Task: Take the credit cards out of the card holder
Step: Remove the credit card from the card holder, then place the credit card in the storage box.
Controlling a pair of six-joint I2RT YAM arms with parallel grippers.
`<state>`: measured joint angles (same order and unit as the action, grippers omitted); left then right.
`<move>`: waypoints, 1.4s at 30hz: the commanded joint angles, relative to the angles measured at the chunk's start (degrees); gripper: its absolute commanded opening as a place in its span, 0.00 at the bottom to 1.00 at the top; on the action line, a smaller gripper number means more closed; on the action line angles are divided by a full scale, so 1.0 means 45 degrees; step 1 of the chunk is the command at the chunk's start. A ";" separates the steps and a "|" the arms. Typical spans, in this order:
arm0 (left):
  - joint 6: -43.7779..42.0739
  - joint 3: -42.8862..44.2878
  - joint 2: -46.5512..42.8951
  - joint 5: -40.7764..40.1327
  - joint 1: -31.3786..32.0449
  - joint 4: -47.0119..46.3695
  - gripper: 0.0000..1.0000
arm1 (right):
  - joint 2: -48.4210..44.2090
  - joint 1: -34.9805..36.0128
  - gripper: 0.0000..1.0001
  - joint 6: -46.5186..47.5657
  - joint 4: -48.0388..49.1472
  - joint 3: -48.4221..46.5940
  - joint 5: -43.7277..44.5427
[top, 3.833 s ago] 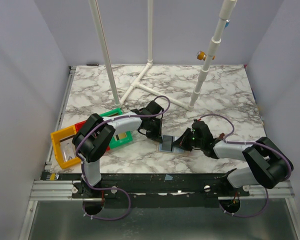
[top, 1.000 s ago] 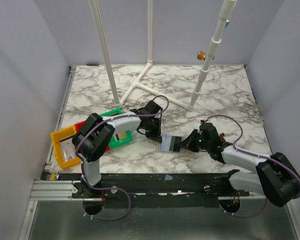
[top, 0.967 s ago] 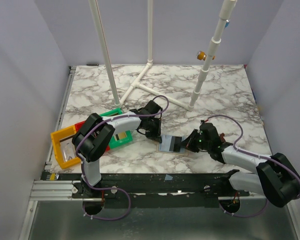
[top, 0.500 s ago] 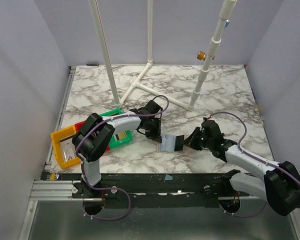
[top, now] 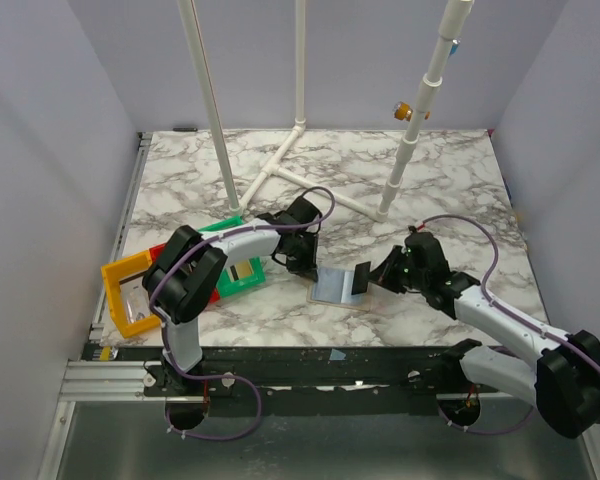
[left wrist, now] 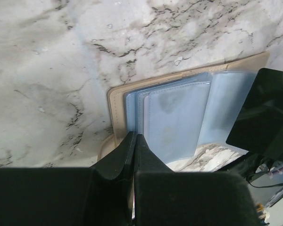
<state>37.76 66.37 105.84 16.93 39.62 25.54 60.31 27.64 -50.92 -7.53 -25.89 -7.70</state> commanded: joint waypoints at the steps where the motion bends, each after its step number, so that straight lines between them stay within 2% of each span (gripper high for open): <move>1: -0.0246 0.0292 -0.0908 -0.0539 -0.0245 0.0535 0.04 | -0.0180 -0.0069 0.01 0.0215 -0.0449 -0.0701 0.0146; 4: -0.0256 0.0202 -0.1620 -0.0305 -0.0491 0.0499 0.27 | -0.0044 -0.0068 0.01 0.0244 -0.0456 -0.1114 0.0009; 7: -0.0266 0.0104 -0.2372 0.0021 -0.0797 0.0476 0.60 | 0.0049 -0.0068 0.01 0.0241 -0.0417 -0.1488 -0.0225; 10: -0.0092 -0.0291 -0.3191 0.1006 -0.1278 0.0006 0.68 | 0.0073 -0.0082 0.01 0.0203 -0.0294 -0.1872 -0.0495; 17: 0.1371 -0.1844 -0.4821 0.4720 -0.2675 -0.2692 0.69 | 0.0262 -0.0102 0.01 -0.0103 0.0267 -0.3009 -0.1823; 25: 0.3302 -0.2737 -0.5705 0.7267 -0.3139 -0.5928 0.68 | 0.0894 -0.0087 0.01 -0.1355 0.2677 -0.3583 -0.4480; 28: 0.4126 -0.3007 -0.5771 0.7742 -0.3140 -0.7114 0.66 | 0.1287 -0.0087 0.01 -0.1903 0.3625 -0.3527 -0.5219; 36: 0.5038 -0.3406 -0.5617 0.8290 -0.3139 -0.8270 0.60 | 0.1972 -0.0087 0.01 -0.3105 0.5911 -0.3165 -0.6362; 40: 0.5428 -0.3520 -0.5593 0.8440 -0.3140 -0.8732 0.52 | 0.2133 -0.0090 0.01 -0.3113 0.6048 -0.3067 -0.6432; 42: 0.5544 -0.3538 -0.5591 0.8483 -0.3140 -0.8839 0.44 | 0.2160 -0.0099 0.01 -0.3082 0.6049 -0.3036 -0.6394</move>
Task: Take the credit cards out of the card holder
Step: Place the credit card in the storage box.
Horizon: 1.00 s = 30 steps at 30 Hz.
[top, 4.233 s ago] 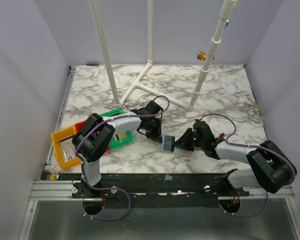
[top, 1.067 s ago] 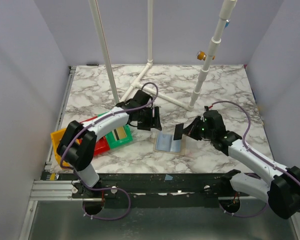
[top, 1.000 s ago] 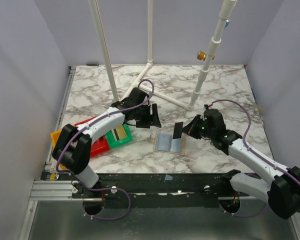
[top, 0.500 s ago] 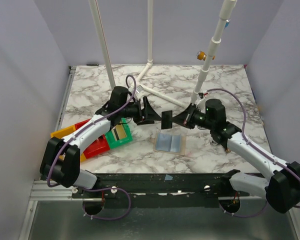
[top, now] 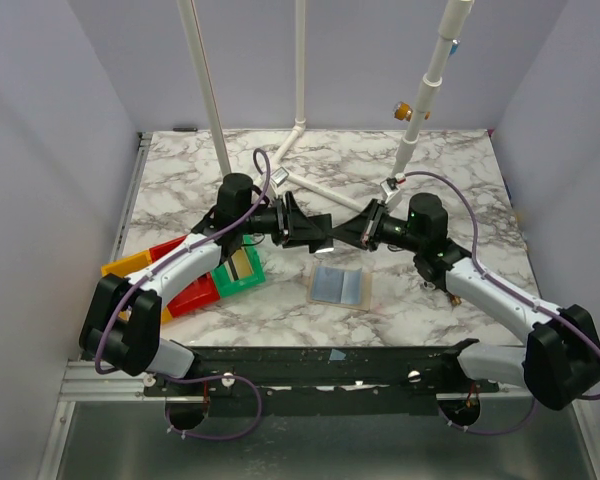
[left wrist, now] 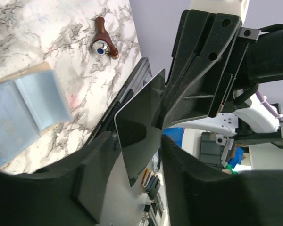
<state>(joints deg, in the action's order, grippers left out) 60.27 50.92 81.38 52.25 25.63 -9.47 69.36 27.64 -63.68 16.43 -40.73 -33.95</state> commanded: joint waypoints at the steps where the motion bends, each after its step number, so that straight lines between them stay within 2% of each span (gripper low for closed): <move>1: 0.0578 -0.0124 -0.0165 0.0621 -0.0031 -0.1078 0.38 | 0.0162 -0.0092 0.01 -0.0222 0.0691 0.0278 -0.0560; 6: 0.0767 -0.0202 -0.0177 0.0694 -0.0035 -0.1312 0.06 | 0.0189 -0.0092 0.01 0.0062 0.0339 0.0280 -0.0411; 7: 0.0767 -0.0230 -0.0211 0.0684 -0.0031 -0.1304 0.03 | 0.0217 -0.0099 0.01 0.0150 0.0199 0.0254 -0.0361; 8: 0.0752 -0.0240 -0.0251 0.0684 -0.0033 -0.1242 0.00 | 0.0240 -0.0087 0.05 0.0273 -0.0008 0.0226 -0.0328; 9: 0.0695 -0.0226 -0.0287 0.0679 -0.0032 -0.1170 0.00 | 0.0248 -0.0098 0.14 0.0411 -0.0178 0.0166 -0.0282; 11: 0.0468 -0.0221 -0.0395 0.0509 -0.0041 -0.0795 0.00 | 0.0221 -0.0095 0.46 0.0697 -0.0588 0.0117 -0.0059; 13: -0.0063 -0.0133 -0.0585 0.0160 -0.0031 0.0084 0.00 | 0.0117 -0.0090 0.74 0.1065 -0.1139 0.0023 0.0311; 15: -0.0775 0.0063 -0.0815 -0.0385 -0.0032 0.1246 0.00 | 0.0027 -0.0097 0.89 0.1486 -0.1890 -0.0169 0.0788; 19: -0.2231 0.0507 -0.1418 -0.1916 -0.0050 0.3940 0.00 | -0.0161 -0.0089 0.99 0.2188 -0.3194 -0.0505 0.1769; 25: -0.4113 0.0937 -0.2917 -0.5307 -0.0344 0.8246 0.00 | -0.0448 -0.0091 1.00 0.3142 -0.4599 -0.0656 0.2967; 30: -0.4919 0.0582 -0.4437 -0.7471 -0.1467 1.0944 0.00 | -0.0603 -0.0087 1.00 0.3736 -0.5118 -0.0598 0.3677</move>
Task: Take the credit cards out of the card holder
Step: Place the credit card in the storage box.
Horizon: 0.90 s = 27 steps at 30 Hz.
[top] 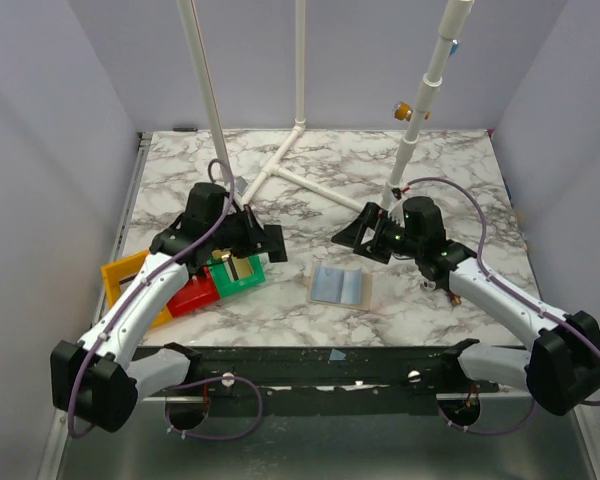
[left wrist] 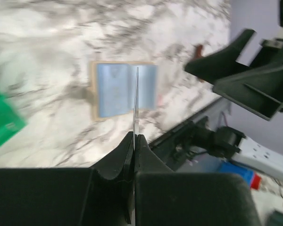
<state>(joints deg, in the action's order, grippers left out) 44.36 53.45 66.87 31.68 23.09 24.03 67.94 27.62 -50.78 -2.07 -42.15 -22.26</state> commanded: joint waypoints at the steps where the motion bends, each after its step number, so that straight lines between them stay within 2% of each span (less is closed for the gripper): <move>1: -0.1567 0.0003 -0.1475 -0.3437 -0.1168 0.3984 0.00 | -0.0321 -0.0096 1.00 0.0959 -0.1043 -0.0274 0.1130; 7: -0.2183 -0.0256 -0.2399 -0.5144 -0.3297 0.5424 0.00 | -0.0469 -0.0083 1.00 0.1426 -0.1330 -0.0284 0.1292; 10: -0.2488 -0.0126 -0.2159 -0.5700 -0.4328 0.5543 0.00 | -0.0594 -0.0097 1.00 0.1685 -0.1545 -0.0291 0.1389; 17: -0.3113 0.0109 -0.1287 -0.6940 -0.5790 0.5361 0.00 | -0.0695 -0.0083 1.00 0.2113 -0.1748 -0.0343 0.1469; 24: -0.3444 0.0462 -0.0548 -0.8128 -0.6320 0.5280 0.00 | -0.0921 -0.0089 1.00 0.2289 -0.1767 -0.0209 0.1509; 27: -0.3640 0.0580 -0.0119 -0.8044 -0.6421 0.5333 0.00 | -0.1007 -0.0099 1.00 0.2309 -0.1768 -0.0126 0.1490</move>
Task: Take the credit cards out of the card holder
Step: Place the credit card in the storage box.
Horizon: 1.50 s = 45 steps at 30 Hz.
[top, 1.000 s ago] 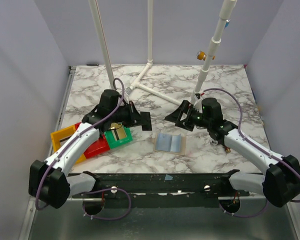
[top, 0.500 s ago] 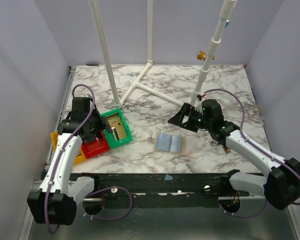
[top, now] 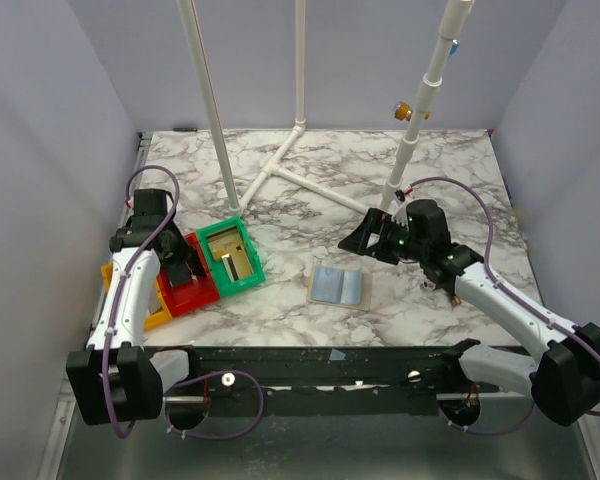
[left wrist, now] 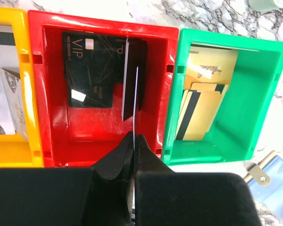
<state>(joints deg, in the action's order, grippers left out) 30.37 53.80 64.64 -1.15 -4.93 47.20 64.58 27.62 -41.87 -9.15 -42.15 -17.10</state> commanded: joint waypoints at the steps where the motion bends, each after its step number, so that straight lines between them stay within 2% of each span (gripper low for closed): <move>1: -0.0589 0.0487 0.0483 -0.0619 -0.0232 0.0134 0.00 | -0.0282 -0.0088 1.00 0.0320 -0.0194 -0.0098 0.0327; 26: -0.0754 0.0826 0.3419 0.0579 -0.0226 -0.1056 0.00 | -0.0639 -0.0082 1.00 0.0348 -0.0155 0.0302 0.0421; 29: -0.0677 0.0788 0.3500 0.0752 -0.0223 -0.1280 0.16 | -0.0658 -0.0082 1.00 0.0366 -0.0162 0.0251 0.0412; 31: -0.0636 0.0817 0.3457 0.0806 -0.0214 -0.1348 0.31 | -0.0655 -0.0082 1.00 0.0363 -0.0174 0.0241 0.0402; 37: -0.0611 0.1088 0.2979 0.0374 -0.0218 -0.1184 0.50 | -0.0458 -0.0088 1.00 0.0379 -0.0193 0.0168 0.0287; 45: -0.0709 0.1583 0.1760 0.0356 -0.0133 -0.0713 0.62 | -0.0143 -0.0092 1.00 0.0391 -0.0247 0.0099 0.0389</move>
<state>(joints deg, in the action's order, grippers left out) 27.44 57.78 76.60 0.45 -5.89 42.94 62.78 27.62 -40.88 -9.17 -41.60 -16.93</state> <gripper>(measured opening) 0.602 0.998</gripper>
